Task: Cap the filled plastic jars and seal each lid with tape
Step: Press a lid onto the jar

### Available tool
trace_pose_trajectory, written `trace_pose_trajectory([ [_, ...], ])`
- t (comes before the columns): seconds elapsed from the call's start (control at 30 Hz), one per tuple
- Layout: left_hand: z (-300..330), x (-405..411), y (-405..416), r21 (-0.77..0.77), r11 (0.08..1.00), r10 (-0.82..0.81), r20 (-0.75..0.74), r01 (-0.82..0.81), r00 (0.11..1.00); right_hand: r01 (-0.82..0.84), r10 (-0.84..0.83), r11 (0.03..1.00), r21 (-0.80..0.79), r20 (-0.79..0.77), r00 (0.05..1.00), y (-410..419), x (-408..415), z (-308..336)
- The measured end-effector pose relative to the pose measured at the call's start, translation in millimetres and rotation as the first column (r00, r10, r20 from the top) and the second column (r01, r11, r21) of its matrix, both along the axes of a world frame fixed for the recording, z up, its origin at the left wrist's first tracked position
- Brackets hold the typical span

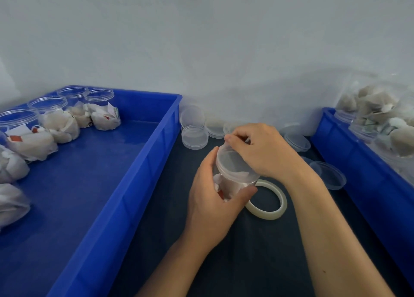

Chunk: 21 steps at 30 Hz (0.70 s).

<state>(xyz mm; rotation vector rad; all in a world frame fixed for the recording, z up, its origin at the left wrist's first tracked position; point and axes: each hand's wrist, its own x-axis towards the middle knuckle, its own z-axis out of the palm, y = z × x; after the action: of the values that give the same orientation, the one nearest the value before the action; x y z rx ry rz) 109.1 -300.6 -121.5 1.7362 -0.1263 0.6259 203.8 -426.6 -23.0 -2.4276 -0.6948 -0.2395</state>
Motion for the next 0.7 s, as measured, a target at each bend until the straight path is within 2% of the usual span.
trace_pose_trajectory([
  [0.17,-3,0,1,-0.051,0.998,-0.028,-0.006,0.027,1.000,0.017,-0.017,0.997,0.075,-0.009,1.000,1,4,-8],
  [0.33,0,-1,1,-0.104,0.994,-0.026,-0.024,0.024,0.999,0.022,0.004,0.978,0.208,-0.123,0.992,1,7,-13],
  [0.47,0,0,2,-0.101,0.994,-0.037,-0.030,0.034,0.999,0.042,-0.005,0.977,0.211,-0.173,0.985,1,8,-11],
  [0.7,-1,0,7,-0.103,0.994,-0.048,-0.047,0.043,0.998,0.040,-0.017,0.989,0.146,-0.158,0.987,2,6,-7],
])
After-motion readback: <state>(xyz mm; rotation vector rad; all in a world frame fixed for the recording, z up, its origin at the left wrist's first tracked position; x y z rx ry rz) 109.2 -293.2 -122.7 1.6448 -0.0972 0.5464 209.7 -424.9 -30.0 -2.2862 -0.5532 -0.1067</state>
